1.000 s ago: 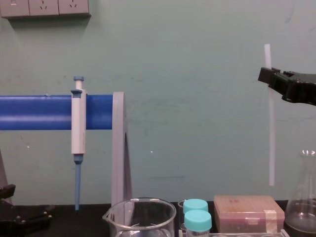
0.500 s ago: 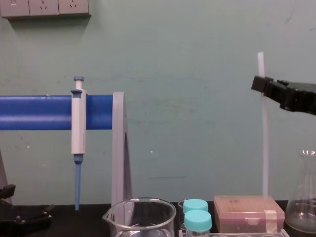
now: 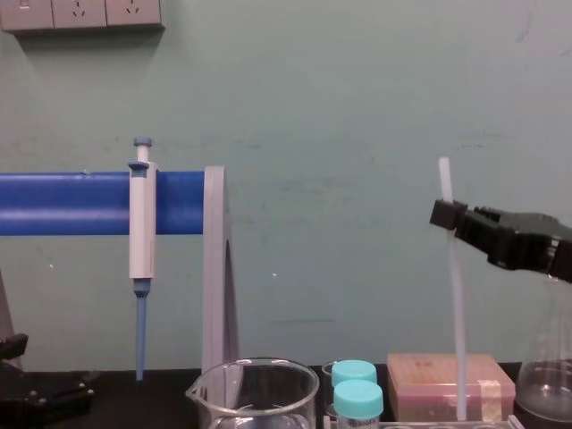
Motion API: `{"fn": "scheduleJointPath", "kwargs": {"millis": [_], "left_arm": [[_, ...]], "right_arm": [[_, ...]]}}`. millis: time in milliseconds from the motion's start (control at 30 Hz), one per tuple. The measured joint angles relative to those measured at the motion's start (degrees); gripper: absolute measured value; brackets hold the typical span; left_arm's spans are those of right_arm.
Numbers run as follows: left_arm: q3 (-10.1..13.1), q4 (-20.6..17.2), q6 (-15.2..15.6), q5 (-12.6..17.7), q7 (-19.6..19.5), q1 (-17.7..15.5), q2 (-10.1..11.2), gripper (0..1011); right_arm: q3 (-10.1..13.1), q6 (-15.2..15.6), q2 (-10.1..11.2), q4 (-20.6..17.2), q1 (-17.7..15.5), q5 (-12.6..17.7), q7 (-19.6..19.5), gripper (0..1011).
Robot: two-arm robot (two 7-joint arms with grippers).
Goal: Pick up the stirring rod with one hand, then place it down.
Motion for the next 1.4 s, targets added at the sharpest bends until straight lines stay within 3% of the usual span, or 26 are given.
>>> {"fn": "scheduleJointPath", "kwargs": {"millis": [533,1400], "left_arm": [[0.0,0.0,0.0,0.0,0.0,0.0,0.0,1000],[0.0,0.0,0.0,0.0,0.0,0.0,0.0,1000]], "right_arm": [[-2.12,-1.88,-2.57,5.84,2.55,-1.42,-0.75,65],[-3.46,0.75,-4.04,9.02,1.78,-4.04,-4.02,65]]}}
